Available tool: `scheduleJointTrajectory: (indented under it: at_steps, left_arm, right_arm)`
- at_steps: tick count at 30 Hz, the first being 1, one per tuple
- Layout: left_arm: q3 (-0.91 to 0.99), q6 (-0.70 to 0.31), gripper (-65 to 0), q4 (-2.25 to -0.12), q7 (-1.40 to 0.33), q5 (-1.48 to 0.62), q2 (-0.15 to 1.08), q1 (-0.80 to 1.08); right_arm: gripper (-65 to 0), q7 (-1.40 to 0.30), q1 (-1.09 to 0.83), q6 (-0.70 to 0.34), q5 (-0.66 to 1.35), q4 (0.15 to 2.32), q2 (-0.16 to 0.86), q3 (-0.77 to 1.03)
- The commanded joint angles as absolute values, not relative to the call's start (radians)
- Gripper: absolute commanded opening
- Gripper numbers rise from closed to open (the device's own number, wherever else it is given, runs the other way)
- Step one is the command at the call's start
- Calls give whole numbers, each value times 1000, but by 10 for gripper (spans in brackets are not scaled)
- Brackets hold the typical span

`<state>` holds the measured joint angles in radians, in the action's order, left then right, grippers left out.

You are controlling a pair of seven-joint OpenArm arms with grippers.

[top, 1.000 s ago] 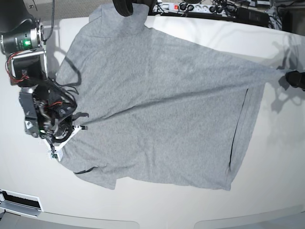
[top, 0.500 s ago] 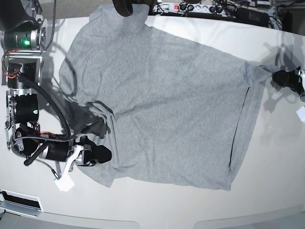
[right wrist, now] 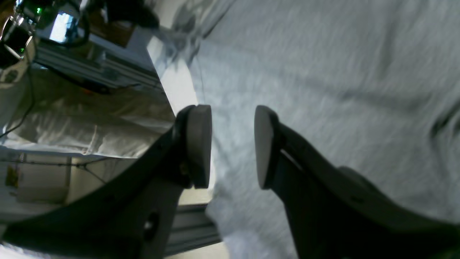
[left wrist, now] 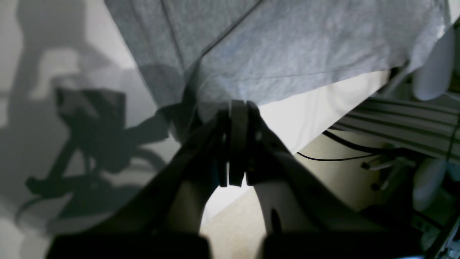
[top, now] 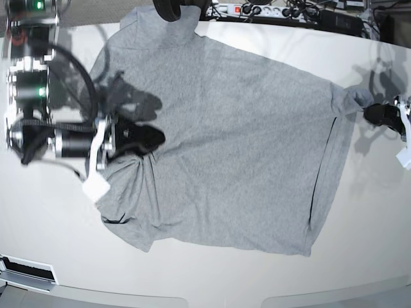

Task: Layout the t-shirt on the table in an organized manner, then fold the t-shirt properly
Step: 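Grasp the hem corner with the right gripper and drag it toward the collar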

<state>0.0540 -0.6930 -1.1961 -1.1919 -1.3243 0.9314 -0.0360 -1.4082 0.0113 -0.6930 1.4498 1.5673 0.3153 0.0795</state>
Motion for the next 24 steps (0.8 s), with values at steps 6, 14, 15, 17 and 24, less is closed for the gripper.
scheduleJointTrajectory:
  at_steps: [6,14,15,17,24]
  left_arm:
    - [68,-698,-650,-1204,-1178,-1344,964,-50]
    - [68,-698,-650,-1204,-1179,-1366,964,-50]
    - [68,-698,-650,-1204,-1178,-1371,964,-50]
    - [68,-698,-650,-1204,-1178,-1373,964,-51]
    - [68,-698,-650,-1204,-1181,-1373,964,-50]
  right_arm:
    - [-424,-1396,-243,-698,1484,1686,327,252]
    - [-423,-1396,-524,-698,1468,1687,233,528]
    - [-423,-1366,-541,-698,1419,1686,212,557]
    - [-423,-1276,-567,-698,1280,1686,173,597]
    - [-256,-1053,-567,-687,1034,1594,117,609]
